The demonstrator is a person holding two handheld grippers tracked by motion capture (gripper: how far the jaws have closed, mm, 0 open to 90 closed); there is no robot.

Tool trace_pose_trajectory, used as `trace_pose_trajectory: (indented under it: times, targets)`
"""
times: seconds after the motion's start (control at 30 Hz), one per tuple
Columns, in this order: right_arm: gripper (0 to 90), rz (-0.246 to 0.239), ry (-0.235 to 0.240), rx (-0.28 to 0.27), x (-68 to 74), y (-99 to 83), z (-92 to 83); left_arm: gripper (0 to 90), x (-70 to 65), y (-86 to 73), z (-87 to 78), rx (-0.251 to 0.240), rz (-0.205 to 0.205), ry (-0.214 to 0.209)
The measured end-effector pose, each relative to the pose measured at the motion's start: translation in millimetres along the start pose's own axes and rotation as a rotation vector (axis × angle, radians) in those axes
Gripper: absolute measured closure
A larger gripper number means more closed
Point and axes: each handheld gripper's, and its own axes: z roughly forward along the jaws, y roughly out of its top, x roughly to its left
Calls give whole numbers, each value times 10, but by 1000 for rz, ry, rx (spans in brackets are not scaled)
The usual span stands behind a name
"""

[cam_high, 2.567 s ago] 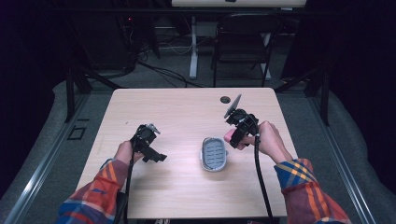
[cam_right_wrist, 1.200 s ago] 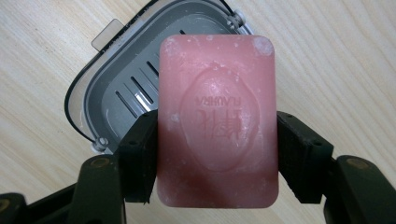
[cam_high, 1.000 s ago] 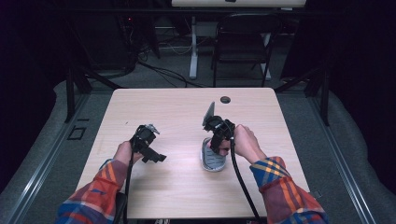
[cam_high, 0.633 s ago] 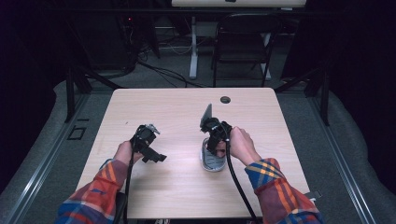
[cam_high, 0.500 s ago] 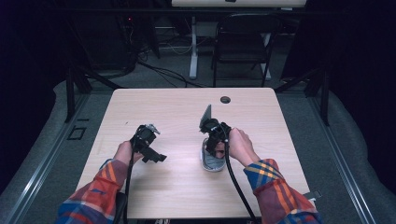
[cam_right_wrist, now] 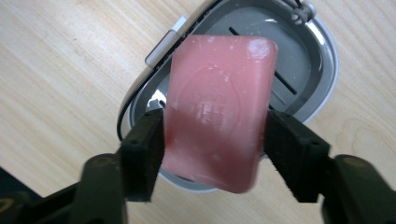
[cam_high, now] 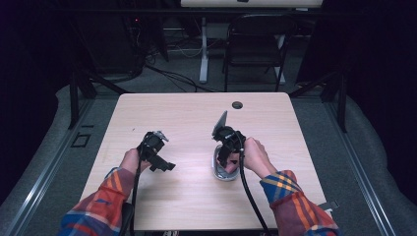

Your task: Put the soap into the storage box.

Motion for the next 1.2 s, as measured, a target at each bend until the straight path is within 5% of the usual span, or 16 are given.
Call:
trace_pose_trajectory:
  times: [0.23, 0.5, 1.2]
  targets:
    - [485, -30, 64, -10, 22, -91, -25, 0, -6, 4, 7, 5, 3, 0]
    - [481, -71, 46, -80, 80, -146, -146, 0, 1, 1, 7, 3, 2, -2]
    - [148, -161, -84, -292, -70, -722, -627, 0, -3, 1, -5, -6, 6, 3]
